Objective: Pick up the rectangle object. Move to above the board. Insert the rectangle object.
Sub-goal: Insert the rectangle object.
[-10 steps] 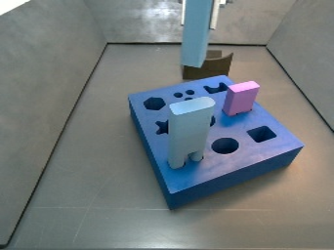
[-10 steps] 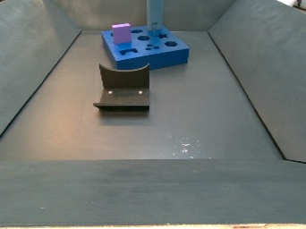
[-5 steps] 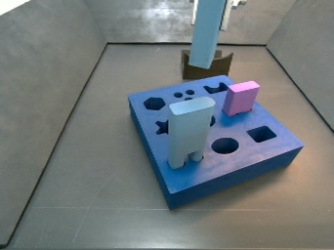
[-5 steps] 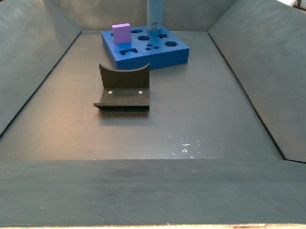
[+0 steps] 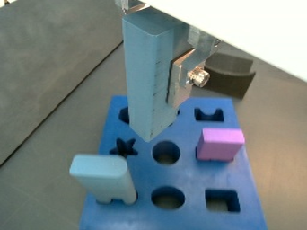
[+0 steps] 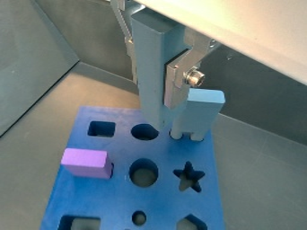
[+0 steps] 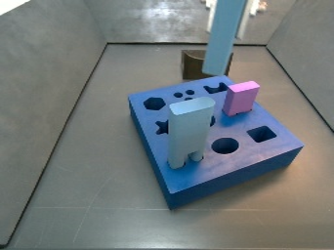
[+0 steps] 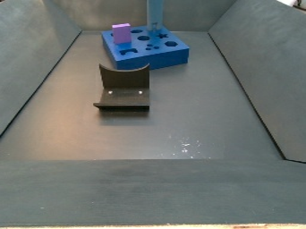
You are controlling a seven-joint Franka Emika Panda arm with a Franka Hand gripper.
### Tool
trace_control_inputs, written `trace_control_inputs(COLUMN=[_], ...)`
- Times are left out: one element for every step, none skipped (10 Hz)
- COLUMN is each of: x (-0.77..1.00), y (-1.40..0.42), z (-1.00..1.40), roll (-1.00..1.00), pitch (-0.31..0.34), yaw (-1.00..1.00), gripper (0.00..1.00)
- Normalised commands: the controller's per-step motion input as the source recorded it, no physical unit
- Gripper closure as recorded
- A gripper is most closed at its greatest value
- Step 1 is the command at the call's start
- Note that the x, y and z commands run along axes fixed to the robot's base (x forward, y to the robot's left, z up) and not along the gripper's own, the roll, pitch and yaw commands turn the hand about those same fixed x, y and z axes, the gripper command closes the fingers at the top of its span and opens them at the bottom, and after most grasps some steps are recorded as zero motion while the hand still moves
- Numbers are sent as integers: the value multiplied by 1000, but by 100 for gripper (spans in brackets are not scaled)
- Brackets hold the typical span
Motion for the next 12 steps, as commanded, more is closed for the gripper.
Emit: trace_control_inputs(x=[800, 797, 791, 766, 751, 740, 703, 577, 180, 0, 0, 0], y=[-254, -240, -211, -211, -194, -180, -143, -100, 0, 0, 0, 0], z=[-194, -194, -157, -120, -83, -69, -49, -20, -23, -83, -106, -129], roll=[57, 77, 100, 57, 31, 17, 0, 0, 0, 0, 0, 0], pitch=[229, 254, 260, 183, 157, 151, 89, 0, 0, 0, 0, 0], yaw=[-80, -69, -86, -143, -177, -191, -269, -446, -860, -1000, -1000, -1000], gripper=[100, 100, 100, 100, 100, 100, 100, 100, 100, 100, 100, 100])
